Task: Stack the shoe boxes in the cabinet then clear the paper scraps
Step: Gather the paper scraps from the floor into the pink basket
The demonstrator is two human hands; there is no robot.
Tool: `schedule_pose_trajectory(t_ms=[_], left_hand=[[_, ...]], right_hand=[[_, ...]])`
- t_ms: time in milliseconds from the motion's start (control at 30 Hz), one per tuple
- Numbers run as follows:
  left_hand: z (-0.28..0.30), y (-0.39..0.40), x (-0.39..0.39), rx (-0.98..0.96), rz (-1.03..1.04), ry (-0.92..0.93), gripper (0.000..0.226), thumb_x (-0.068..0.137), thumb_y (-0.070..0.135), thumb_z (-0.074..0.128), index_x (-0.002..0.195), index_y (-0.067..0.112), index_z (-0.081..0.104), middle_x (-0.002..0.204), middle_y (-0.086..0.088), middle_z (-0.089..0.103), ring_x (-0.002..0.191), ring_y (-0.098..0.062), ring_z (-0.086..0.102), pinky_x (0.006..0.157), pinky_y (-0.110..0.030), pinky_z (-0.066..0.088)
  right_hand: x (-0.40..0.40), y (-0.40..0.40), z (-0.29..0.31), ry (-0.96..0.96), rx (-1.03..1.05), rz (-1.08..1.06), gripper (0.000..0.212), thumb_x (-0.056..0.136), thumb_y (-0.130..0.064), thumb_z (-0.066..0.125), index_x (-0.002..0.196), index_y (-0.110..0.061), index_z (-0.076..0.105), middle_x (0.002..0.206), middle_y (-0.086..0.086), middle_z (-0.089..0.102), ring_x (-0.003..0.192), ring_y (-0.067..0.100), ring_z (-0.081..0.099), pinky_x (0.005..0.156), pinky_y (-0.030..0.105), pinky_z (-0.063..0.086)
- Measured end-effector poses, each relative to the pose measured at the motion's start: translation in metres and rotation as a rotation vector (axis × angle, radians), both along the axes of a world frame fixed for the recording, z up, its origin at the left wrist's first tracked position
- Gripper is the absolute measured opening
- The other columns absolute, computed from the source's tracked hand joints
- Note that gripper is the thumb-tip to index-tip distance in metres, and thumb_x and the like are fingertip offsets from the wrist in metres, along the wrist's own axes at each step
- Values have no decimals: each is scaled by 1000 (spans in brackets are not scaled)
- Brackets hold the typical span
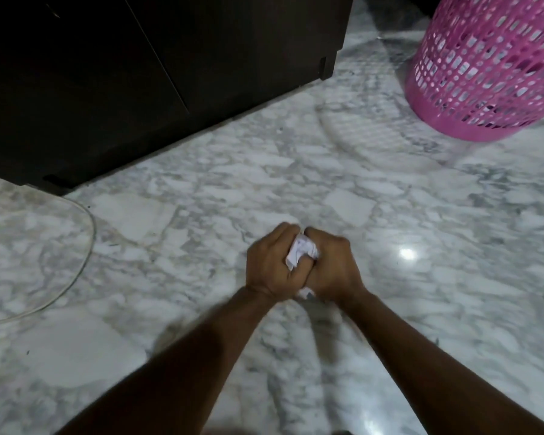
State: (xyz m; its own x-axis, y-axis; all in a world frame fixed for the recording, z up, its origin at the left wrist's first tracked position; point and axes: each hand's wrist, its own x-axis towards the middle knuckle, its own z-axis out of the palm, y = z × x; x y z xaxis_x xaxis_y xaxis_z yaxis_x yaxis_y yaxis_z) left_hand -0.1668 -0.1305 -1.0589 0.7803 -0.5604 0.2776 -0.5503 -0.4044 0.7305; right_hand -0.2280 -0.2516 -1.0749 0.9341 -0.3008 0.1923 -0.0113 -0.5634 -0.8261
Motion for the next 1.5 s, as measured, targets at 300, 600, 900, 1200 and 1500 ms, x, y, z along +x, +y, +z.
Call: schedule_pose_trajectory(t_ms=[300,600,900,1200,1500], left_hand=[[53,-43,67,-40,-28,-114,23,81,33,50,80,12,58,75,15,44,63,-10,43,59,-24,35],[39,0,7,-66,-48,-34,6,82,27,51,79,23,47,77,13,43,66,-12,46,62,-25,36],[-25,31,-44,442,23,-64,32,78,37,46,94,12,58,93,-4,57,85,-26,52,75,-42,46],[-26,32,-34,433,-57,-132,41,80,40,46,99,9,65,92,-3,63,57,-21,59,44,-29,45],[-5,16,2,209,-90,-175,33,80,34,51,87,8,69,74,-1,66,53,-24,63,46,-30,49]], right_hand=[[58,-30,62,-116,-44,-196,26,84,-33,54,67,-15,45,53,-14,38,45,4,38,49,14,27],[-1,9,42,-41,-22,-145,21,78,-34,58,70,-16,53,62,-7,57,54,14,55,52,29,44],[-36,31,-27,71,-580,-59,13,86,-23,61,87,-11,66,90,6,62,86,28,55,71,38,39],[-37,34,-31,66,-616,-138,11,82,-22,65,76,-14,60,66,-2,57,50,17,51,39,27,33],[-9,17,-4,98,-381,-67,29,74,-41,60,81,-12,60,61,1,66,46,28,61,45,31,48]])
